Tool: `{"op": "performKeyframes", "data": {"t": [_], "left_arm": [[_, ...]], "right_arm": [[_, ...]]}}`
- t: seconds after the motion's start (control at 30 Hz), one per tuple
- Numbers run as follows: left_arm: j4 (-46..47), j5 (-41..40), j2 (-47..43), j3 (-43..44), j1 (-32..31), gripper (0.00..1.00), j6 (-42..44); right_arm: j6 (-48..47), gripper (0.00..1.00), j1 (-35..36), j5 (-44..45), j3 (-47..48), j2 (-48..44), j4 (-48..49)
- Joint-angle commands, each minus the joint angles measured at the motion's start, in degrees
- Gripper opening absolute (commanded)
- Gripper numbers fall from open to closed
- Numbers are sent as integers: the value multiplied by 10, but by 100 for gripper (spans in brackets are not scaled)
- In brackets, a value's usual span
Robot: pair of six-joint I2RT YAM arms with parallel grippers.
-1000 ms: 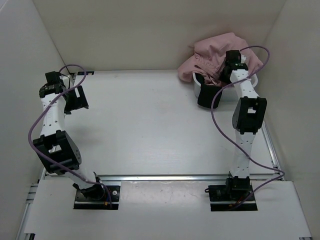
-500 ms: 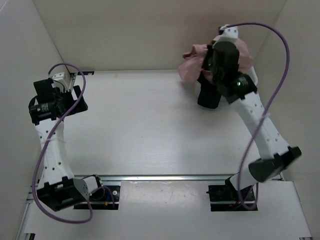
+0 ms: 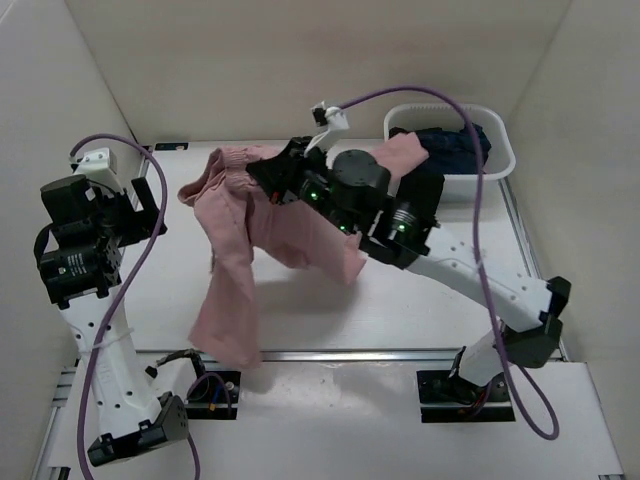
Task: Fold and stack the trousers
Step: Grab the trousers from the pile, then flatten the trousers out
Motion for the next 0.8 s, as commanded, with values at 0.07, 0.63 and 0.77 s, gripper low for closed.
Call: {"op": "performKeyframes", "data": {"t": [0.07, 0.63, 0.77], "left_arm": [[-14, -15, 16, 18, -3, 100, 0], [8, 45, 133, -270, -149, 100, 0], [172, -89, 139, -414, -209, 100, 0]], "right_arm": [[193, 3, -67, 29, -22, 18, -14], [121, 85, -296, -70, -243, 73, -211], [108, 85, -302, -111, -132, 180, -208]]}}
